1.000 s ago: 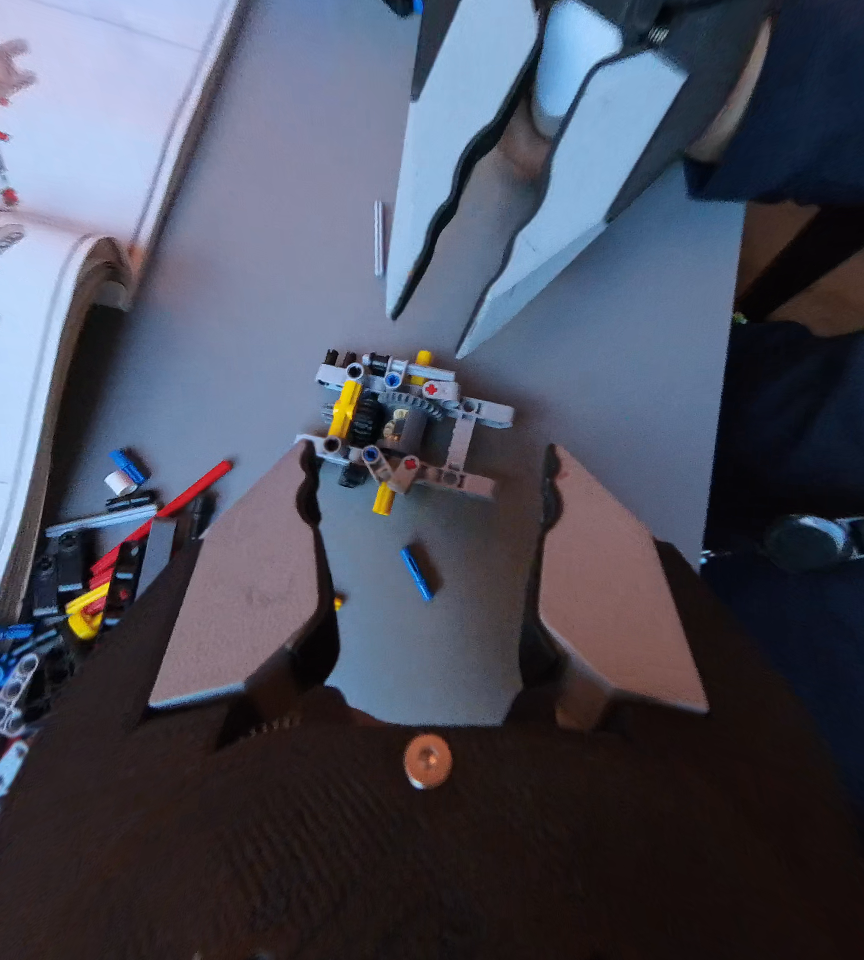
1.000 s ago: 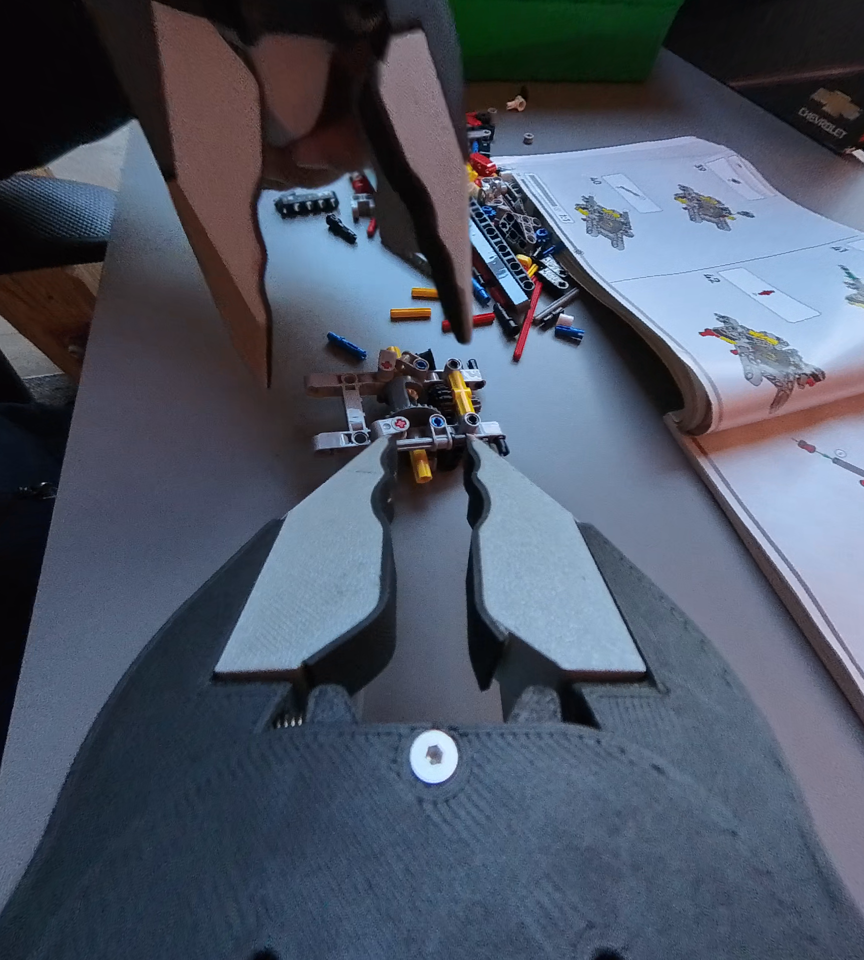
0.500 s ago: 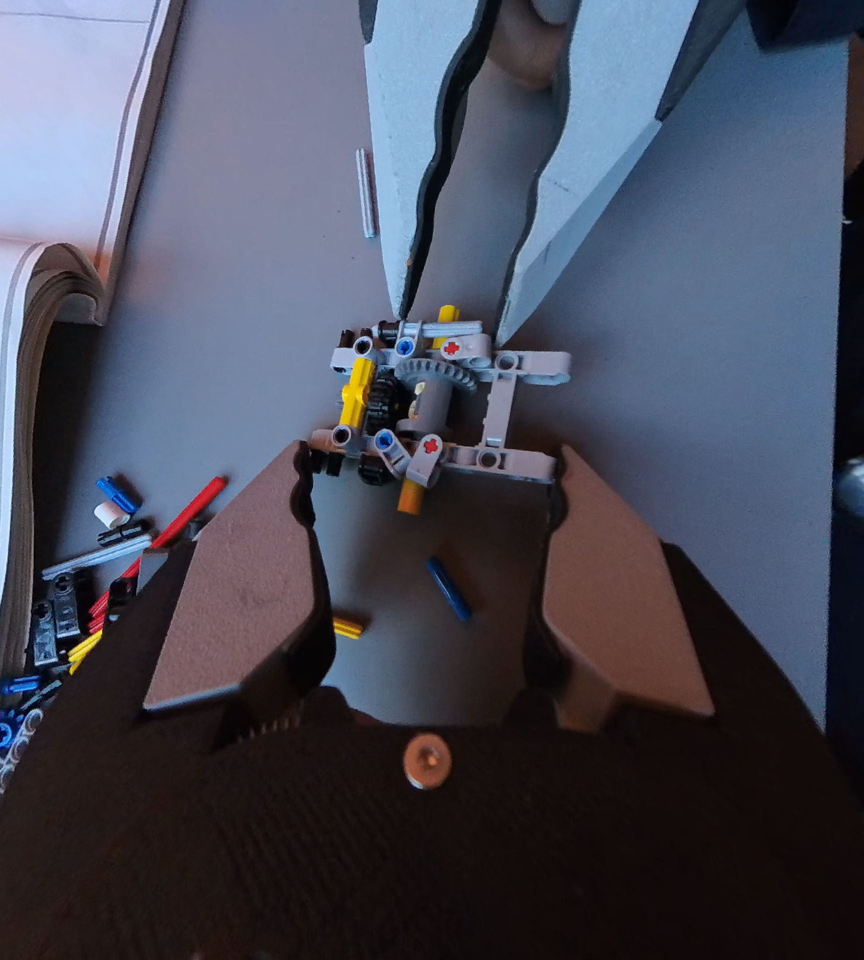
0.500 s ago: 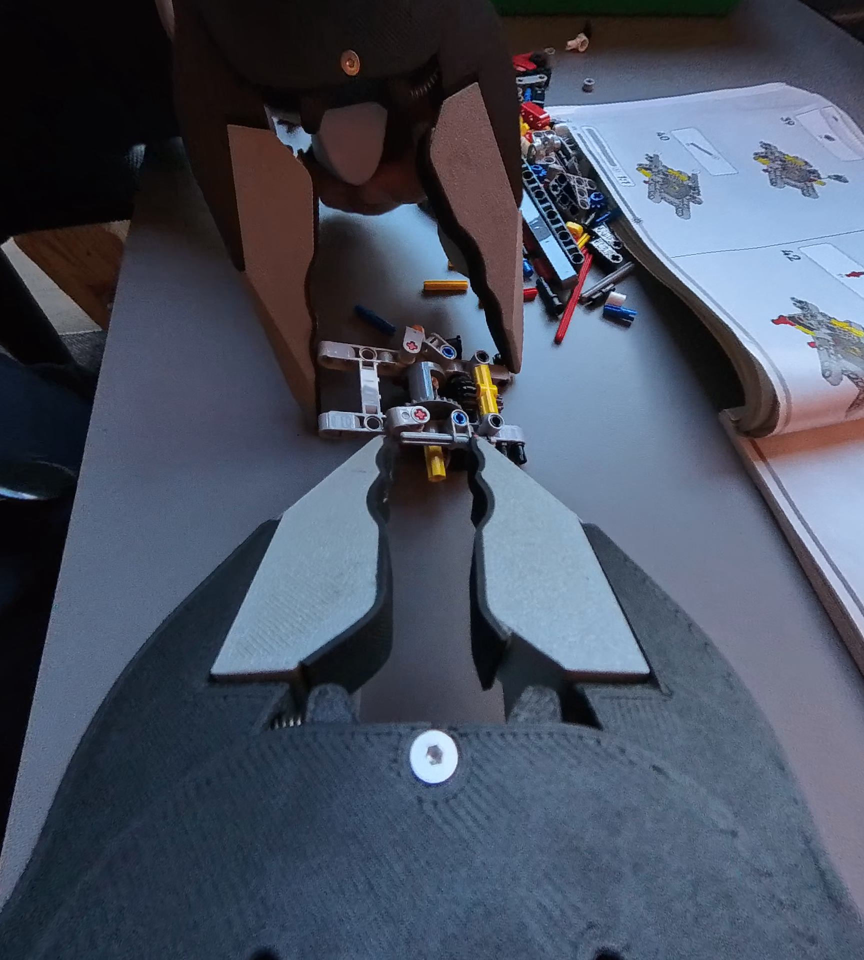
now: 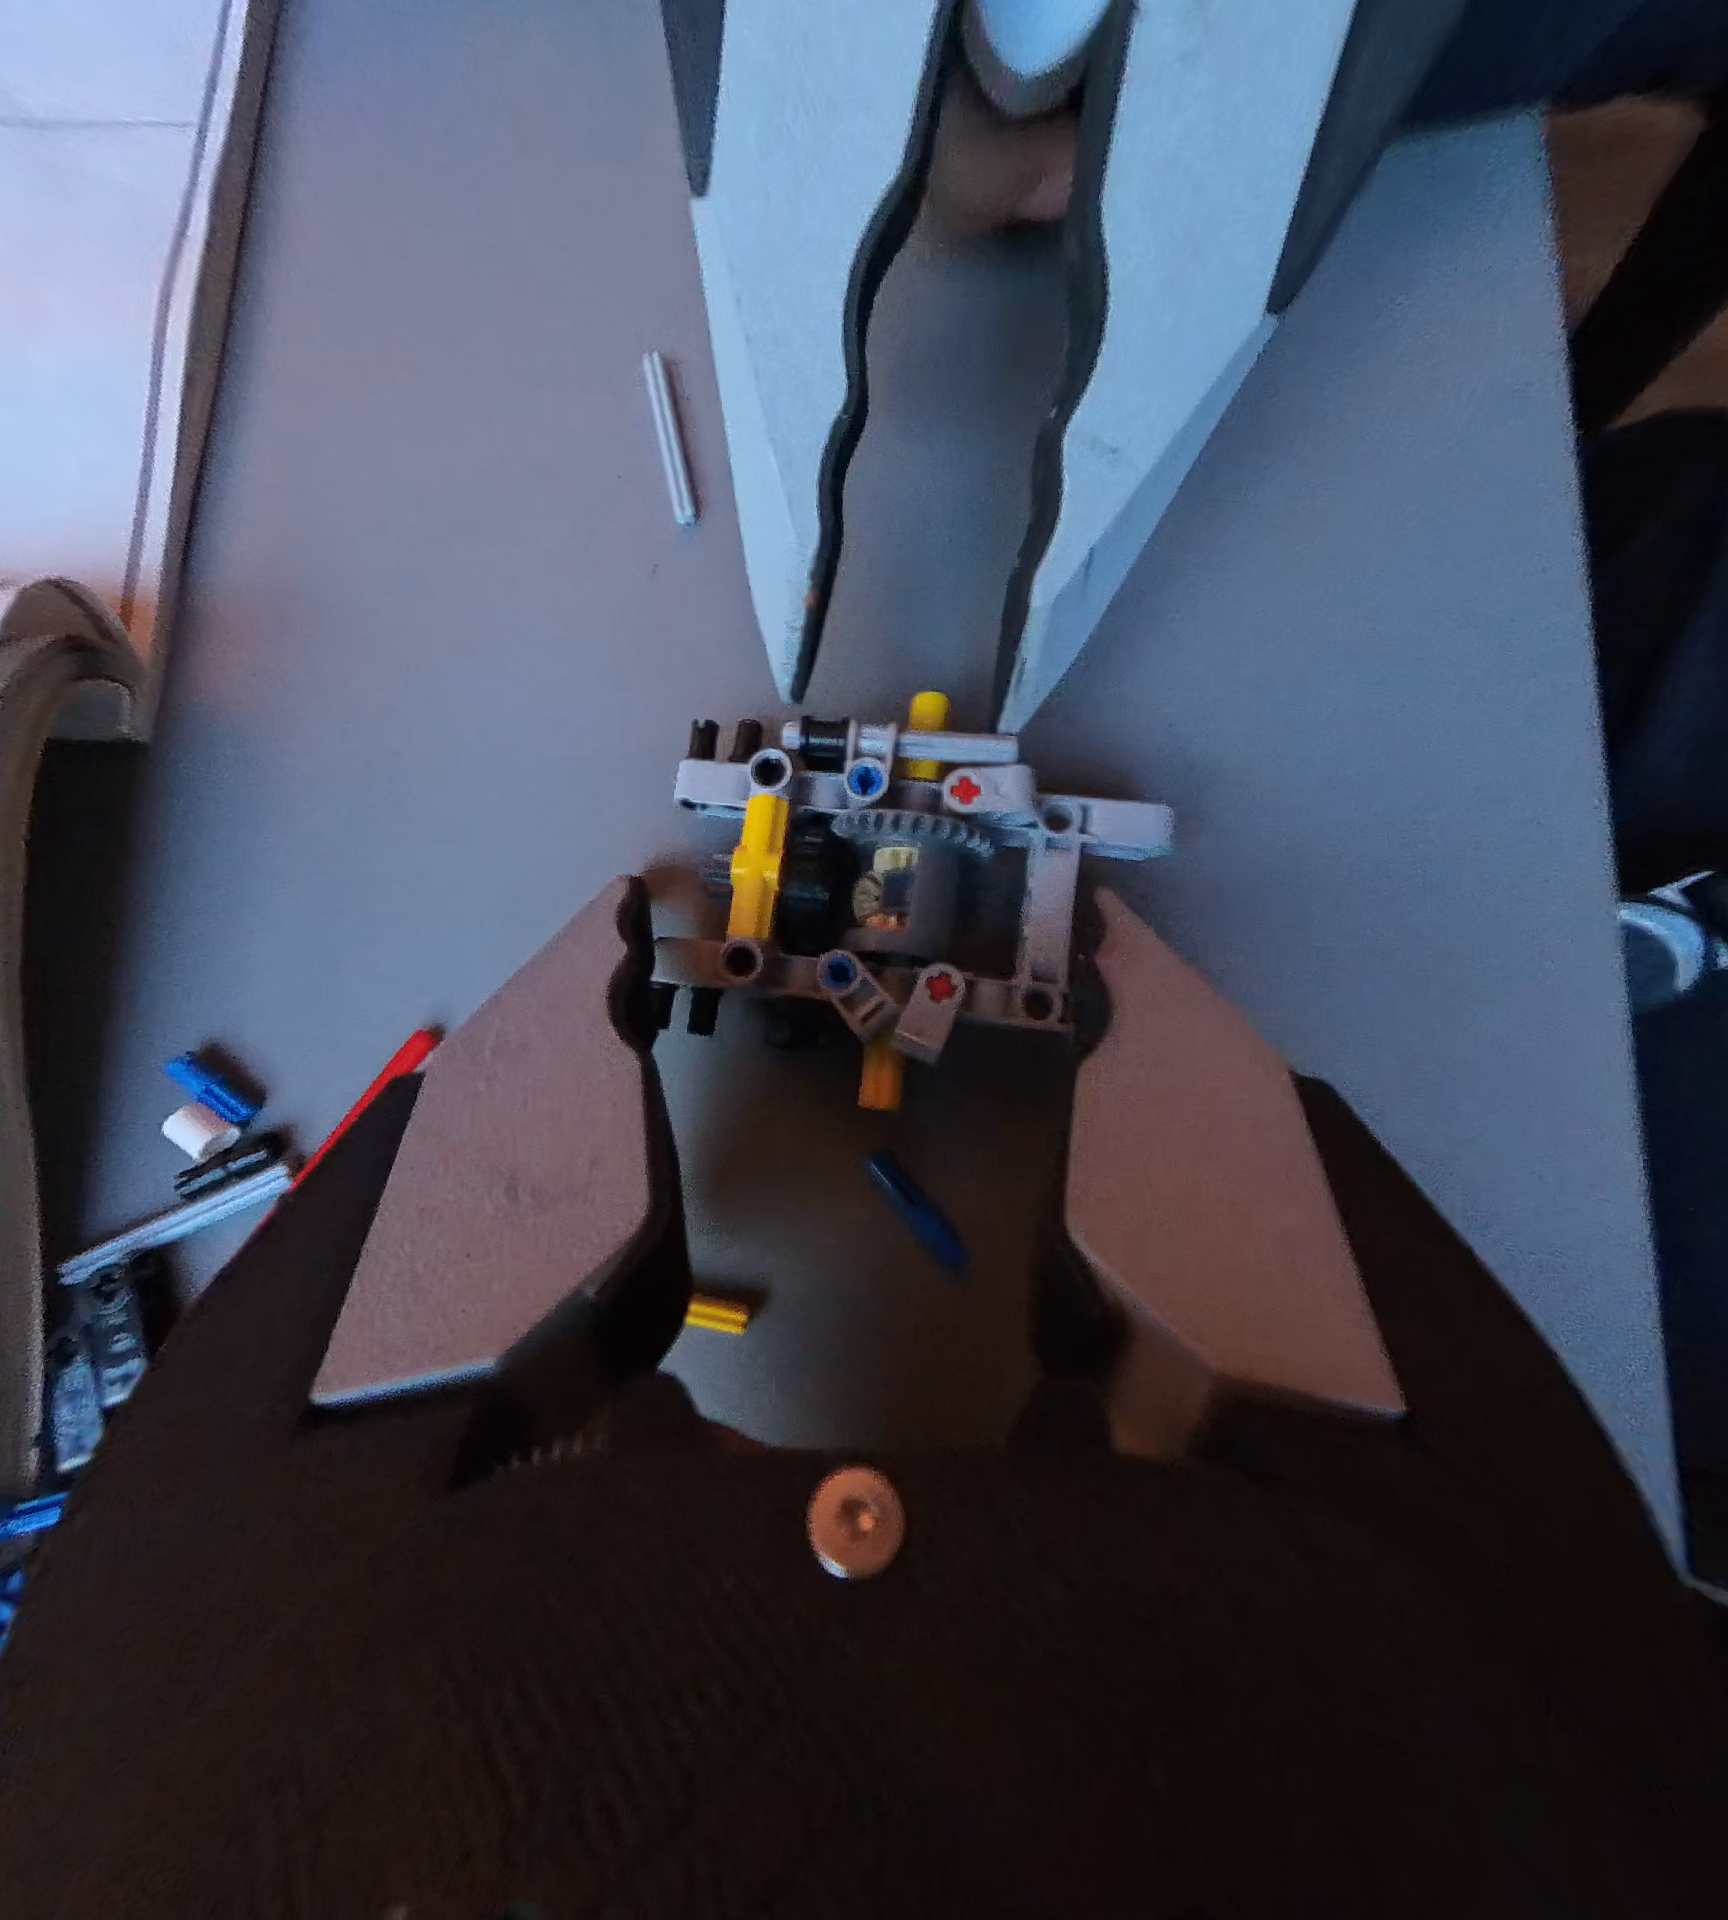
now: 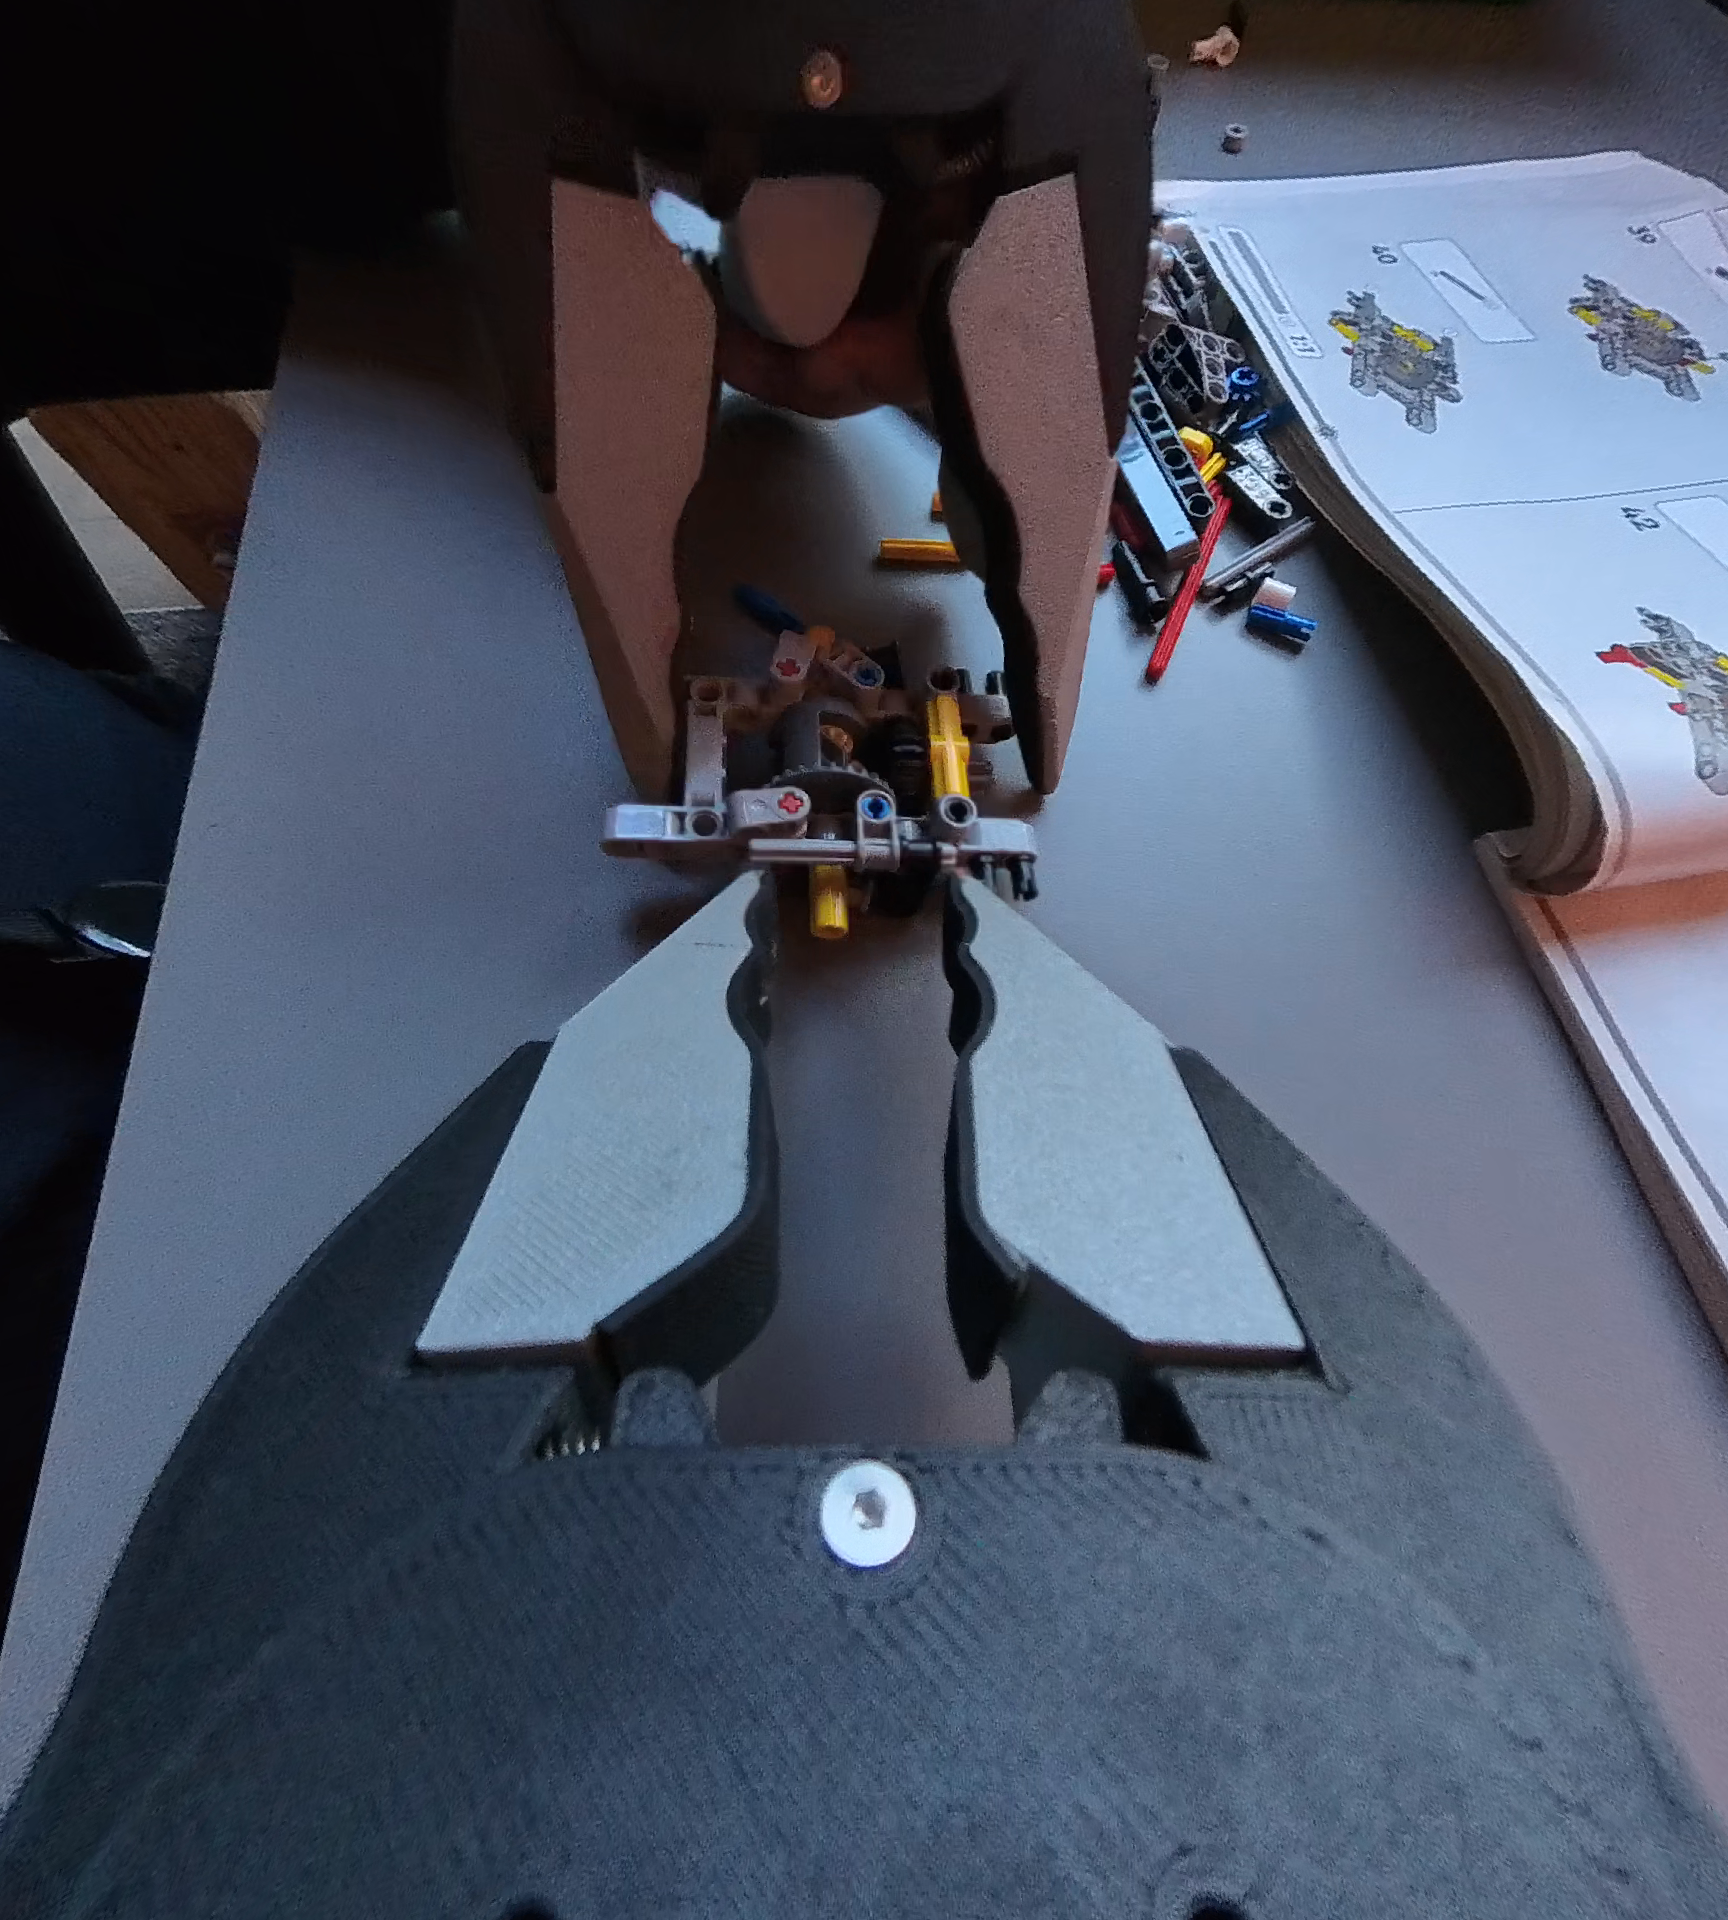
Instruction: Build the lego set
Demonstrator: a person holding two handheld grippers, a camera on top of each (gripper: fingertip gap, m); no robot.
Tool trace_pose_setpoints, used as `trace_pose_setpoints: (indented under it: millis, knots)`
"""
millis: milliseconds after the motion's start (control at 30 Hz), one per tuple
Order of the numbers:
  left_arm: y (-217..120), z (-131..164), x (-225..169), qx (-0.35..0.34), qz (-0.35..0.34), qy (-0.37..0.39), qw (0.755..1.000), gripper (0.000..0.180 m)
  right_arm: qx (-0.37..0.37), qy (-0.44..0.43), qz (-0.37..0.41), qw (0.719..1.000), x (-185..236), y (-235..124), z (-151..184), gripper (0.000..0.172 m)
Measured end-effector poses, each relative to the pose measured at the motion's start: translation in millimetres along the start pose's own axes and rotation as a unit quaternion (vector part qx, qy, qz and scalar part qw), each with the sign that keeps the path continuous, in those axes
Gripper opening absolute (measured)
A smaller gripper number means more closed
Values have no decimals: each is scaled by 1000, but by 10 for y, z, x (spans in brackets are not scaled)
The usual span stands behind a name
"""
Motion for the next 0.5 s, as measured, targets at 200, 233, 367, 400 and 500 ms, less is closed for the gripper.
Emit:
trace_pose_setpoints:
  millis: [200,233,367,400,500]
  knots:
    - [13,0,-94,-14,-18,2,1000,69,-4,-33,6,999,54,0,-11,29]
    - [14,0,-99,-19,-21,1,1000,69,-3,-40,7,999,68,8,-11,29]
    - [18,-3,-104,-24,-22,6,999,69,-4,-61,11,998,107,13,-18,31]
    - [21,-4,-104,-25,-20,6,999,69,-9,-62,9,998,111,9,-28,32]
    - [31,-14,-107,-26,-17,10,999,69,-40,-62,7,997,129,-12,-97,29]
Point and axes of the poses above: each gripper's, where its closed fingertips meet, y out along the fingers, z out of its underside, x = y × z across the jaws, the point moved 5 cm from there along -y, back along the fingers, and after that the axes turned 4 degrees about -x, right-handed, at the moved point
